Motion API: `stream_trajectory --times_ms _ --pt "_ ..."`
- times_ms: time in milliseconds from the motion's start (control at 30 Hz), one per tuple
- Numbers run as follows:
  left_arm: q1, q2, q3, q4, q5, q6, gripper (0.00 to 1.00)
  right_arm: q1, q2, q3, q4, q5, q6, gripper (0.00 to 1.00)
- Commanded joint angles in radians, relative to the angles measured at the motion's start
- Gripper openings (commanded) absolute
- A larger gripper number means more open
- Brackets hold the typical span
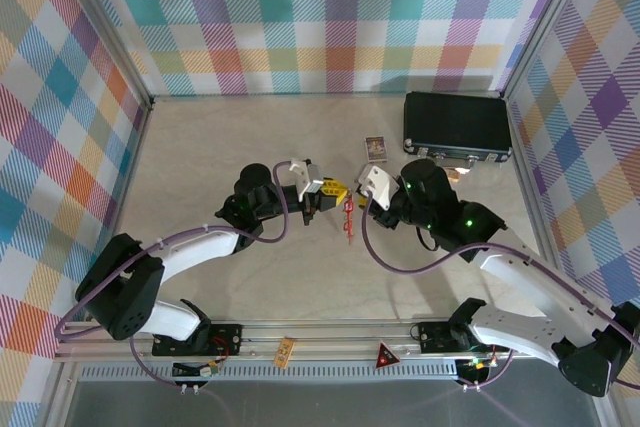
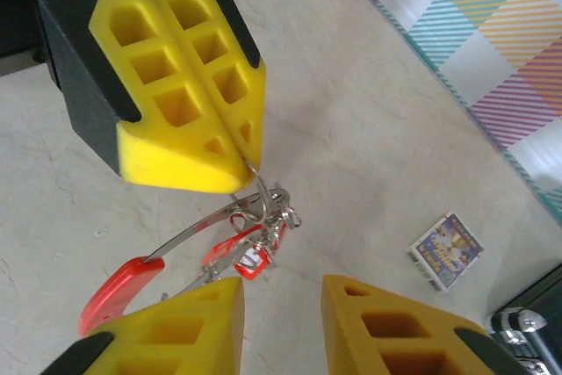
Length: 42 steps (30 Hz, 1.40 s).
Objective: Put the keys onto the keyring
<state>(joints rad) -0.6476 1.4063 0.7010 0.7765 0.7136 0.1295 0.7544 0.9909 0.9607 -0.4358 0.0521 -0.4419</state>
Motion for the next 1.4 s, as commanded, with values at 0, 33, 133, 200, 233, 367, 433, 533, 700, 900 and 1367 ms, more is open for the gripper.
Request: stream_trajectory --times_ms 0,33,133,200,233,367,433,533,700,900,1367 --pt "-0.006 0.009 -0.012 0.131 0.004 -0.054 0.0 0.006 -0.021 -0.02 0.071 -0.05 0.071 0.29" --pt "-0.006 0.01 -0.017 0.15 0.004 -0.061 0.0 0.006 -0.02 -0.023 0.082 -0.055 0.081 0.3" --pt "-0.006 0.02 -0.031 0.213 -0.001 -0.088 0.0 0.006 -0.017 -0.033 0.102 -0.055 0.098 0.32" --pt "-0.006 0.029 -0.041 0.264 -0.002 -0.112 0.0 0.006 -0.017 -0.042 0.122 -0.056 0.104 0.31" --pt "-0.005 0.04 -0.047 0.302 -0.005 -0.131 0.0 0.006 -0.017 -0.043 0.126 -0.058 0.112 0.31" --pt "-0.006 0.087 -0.077 0.507 -0.018 -0.219 0.0 -0.012 -0.017 -0.042 0.136 -0.076 0.169 0.27" --pt "-0.006 0.105 -0.08 0.564 -0.015 -0.251 0.0 -0.037 -0.021 -0.04 0.14 -0.111 0.209 0.26" --pt "-0.006 0.102 -0.07 0.562 -0.004 -0.26 0.0 -0.092 -0.03 -0.048 0.163 -0.199 0.279 0.26" --pt "-0.007 0.076 -0.071 0.561 -0.019 -0.259 0.0 -0.162 -0.025 -0.068 0.216 -0.33 0.375 0.26" --pt "-0.018 0.074 -0.051 0.563 -0.046 -0.279 0.0 -0.176 -0.037 -0.079 0.27 -0.392 0.392 0.26" --pt "-0.021 0.062 -0.024 0.561 -0.039 -0.34 0.0 -0.294 0.038 -0.041 0.353 -0.726 0.48 0.29"
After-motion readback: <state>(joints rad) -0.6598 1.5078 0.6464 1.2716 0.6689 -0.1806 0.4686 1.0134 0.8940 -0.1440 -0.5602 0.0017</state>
